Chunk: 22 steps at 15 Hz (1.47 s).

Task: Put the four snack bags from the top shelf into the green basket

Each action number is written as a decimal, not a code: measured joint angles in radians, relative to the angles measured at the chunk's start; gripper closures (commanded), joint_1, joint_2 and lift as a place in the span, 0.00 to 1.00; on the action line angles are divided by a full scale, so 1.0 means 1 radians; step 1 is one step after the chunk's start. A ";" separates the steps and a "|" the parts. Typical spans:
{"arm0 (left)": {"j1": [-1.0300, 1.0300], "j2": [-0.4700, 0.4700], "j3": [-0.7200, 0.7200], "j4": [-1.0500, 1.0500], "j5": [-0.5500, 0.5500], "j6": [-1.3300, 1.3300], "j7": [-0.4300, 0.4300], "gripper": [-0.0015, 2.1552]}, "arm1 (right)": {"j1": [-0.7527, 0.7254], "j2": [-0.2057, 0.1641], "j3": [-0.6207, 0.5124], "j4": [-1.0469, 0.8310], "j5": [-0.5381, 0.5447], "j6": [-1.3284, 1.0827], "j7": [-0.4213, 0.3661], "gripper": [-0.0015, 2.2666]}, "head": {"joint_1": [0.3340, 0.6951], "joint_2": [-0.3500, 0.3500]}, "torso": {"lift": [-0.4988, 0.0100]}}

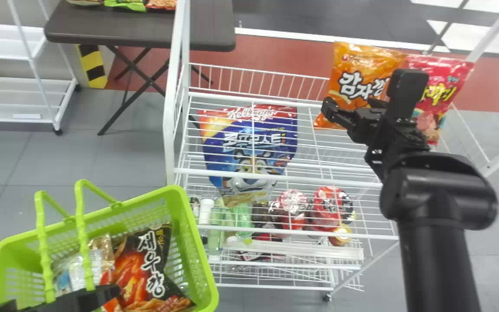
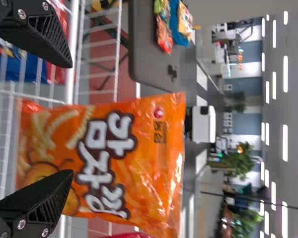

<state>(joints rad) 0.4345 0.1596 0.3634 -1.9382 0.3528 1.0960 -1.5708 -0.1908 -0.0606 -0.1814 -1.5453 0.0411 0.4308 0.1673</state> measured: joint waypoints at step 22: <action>-0.003 0.009 0.005 0.024 0.011 -0.001 0.000 1.00 | 0.165 -0.006 0.010 -0.360 -0.121 0.200 0.032 0.99 | 1.00 0.26 | 0.98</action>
<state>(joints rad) 0.4310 0.1689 0.3682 -1.9143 0.3636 1.0946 -1.5708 -0.0257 -0.0668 -0.1716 -1.9049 -0.0797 0.6310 0.1997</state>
